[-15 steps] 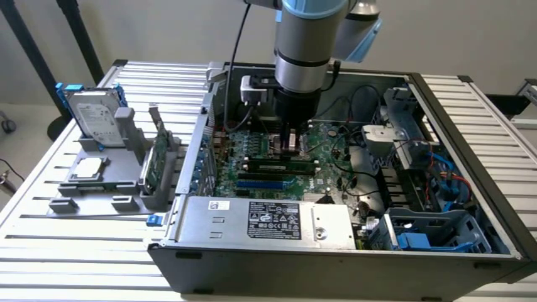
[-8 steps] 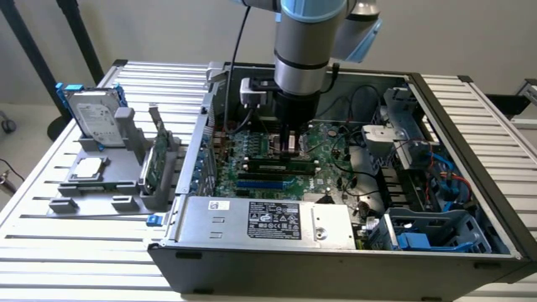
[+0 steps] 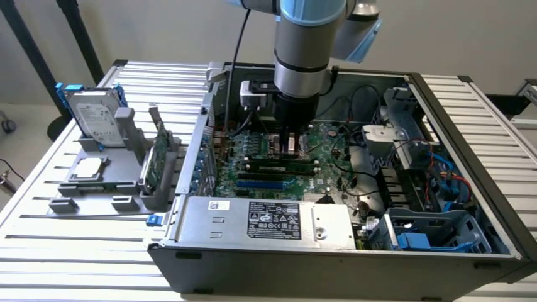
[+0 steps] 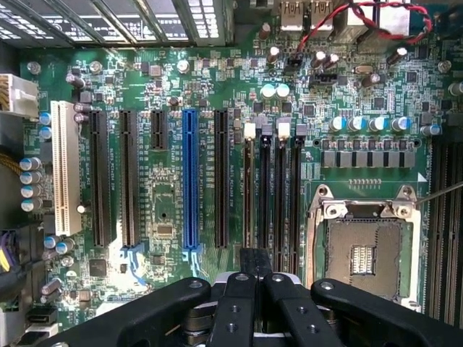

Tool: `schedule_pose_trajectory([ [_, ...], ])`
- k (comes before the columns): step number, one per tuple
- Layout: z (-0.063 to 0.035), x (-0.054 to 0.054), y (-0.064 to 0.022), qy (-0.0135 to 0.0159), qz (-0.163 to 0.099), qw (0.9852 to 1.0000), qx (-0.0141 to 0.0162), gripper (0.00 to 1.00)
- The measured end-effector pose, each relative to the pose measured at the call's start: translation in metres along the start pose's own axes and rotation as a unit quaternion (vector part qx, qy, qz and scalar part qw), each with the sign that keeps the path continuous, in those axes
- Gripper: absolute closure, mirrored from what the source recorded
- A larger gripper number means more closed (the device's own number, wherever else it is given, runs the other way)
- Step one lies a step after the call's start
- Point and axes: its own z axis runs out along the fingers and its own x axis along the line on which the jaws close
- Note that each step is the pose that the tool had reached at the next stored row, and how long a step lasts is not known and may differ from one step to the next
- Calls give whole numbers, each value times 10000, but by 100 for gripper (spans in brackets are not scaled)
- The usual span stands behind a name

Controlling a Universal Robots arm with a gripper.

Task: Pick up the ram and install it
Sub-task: 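Press down the ram until it locks into place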

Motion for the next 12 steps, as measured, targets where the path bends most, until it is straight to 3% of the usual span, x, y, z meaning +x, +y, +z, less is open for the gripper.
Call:
schedule_pose_trajectory([
  [4,6,-1,0,-3,0,10000,1,89],
  [6,-39,-3,-1,-12,0,10000,7,89],
  [10,-158,1,3,-3,0,10000,2,89],
  [12,-166,1,3,-4,0,10000,2,89],
])
